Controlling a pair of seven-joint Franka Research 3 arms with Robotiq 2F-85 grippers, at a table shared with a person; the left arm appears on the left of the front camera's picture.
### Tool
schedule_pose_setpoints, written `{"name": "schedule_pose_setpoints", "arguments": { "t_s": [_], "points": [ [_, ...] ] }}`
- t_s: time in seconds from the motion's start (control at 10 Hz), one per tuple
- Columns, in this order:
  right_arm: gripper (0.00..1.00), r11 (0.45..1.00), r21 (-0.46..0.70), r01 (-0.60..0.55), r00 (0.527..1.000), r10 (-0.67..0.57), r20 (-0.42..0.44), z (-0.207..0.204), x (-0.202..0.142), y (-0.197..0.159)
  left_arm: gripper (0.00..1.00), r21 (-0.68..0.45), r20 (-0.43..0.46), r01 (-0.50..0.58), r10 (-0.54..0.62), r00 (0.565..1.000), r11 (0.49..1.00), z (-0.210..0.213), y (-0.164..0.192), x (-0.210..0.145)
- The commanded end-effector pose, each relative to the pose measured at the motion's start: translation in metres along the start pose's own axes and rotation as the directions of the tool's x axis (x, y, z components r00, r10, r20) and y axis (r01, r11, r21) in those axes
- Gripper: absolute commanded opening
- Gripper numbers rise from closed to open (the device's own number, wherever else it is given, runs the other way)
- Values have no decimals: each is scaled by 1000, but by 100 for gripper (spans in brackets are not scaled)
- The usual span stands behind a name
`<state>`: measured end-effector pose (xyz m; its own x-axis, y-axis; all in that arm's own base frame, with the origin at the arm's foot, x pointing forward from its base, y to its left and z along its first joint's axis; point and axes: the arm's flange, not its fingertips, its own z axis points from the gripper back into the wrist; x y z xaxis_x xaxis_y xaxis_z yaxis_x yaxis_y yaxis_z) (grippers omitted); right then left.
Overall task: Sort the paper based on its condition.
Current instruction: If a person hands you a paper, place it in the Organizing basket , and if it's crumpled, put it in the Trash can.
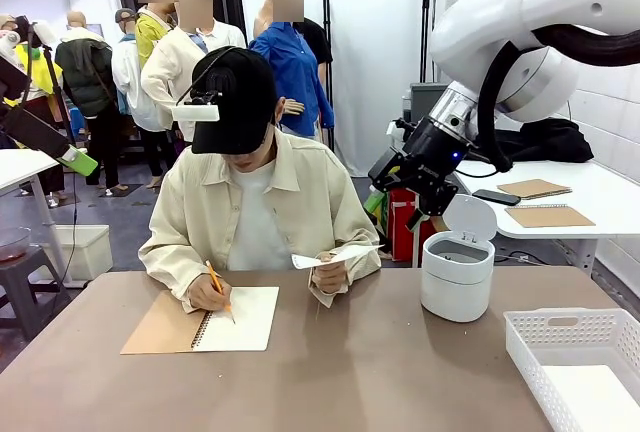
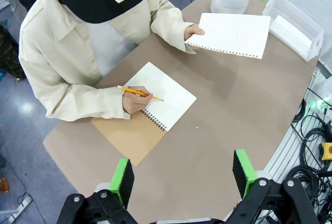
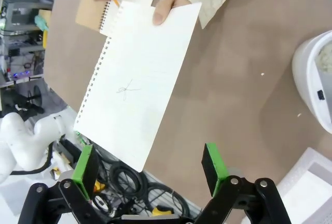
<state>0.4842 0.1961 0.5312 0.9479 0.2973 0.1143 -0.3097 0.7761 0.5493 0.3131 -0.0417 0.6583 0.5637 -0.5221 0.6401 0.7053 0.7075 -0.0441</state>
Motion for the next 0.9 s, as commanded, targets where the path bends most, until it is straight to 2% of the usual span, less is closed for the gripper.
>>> {"name": "schedule_pose_setpoints", "arguments": {
  "t_s": [0.0, 0.1, 0.2, 0.3, 0.6, 0.8],
  "points": [
    [100, 1000, 10, 8, 1000, -8, -6, 8, -4, 1, 100, 1, 5, -1, 1, 1000, 1000, 1, 0, 0],
    [100, 1000, 0, 0, 1000, 0, 0, 0, 0, 0, 100, 1, 5, -1, 1, 1000, 1000, 1, 0, 0],
    [100, 981, 125, 147, 989, -147, -14, -15, 17, -23, 100, 1, 5, -1, 1, 1000, 1000, 1, 0, 0],
    [100, 951, 207, 231, 973, -228, -42, -30, 30, -38, 100, 1, 5, -1, 1, 1000, 1000, 1, 0, 0],
    [100, 892, 240, 383, 923, -359, -136, -58, 32, -51, 100, 1, 5, -1, 1, 1000, 1000, 1, 0, 0],
    [100, 853, 295, 430, 901, -386, -197, -78, 33, -54, 100, 1, 5, -1, 1, 1000, 1000, 1, 0, 0]
  ]
}}
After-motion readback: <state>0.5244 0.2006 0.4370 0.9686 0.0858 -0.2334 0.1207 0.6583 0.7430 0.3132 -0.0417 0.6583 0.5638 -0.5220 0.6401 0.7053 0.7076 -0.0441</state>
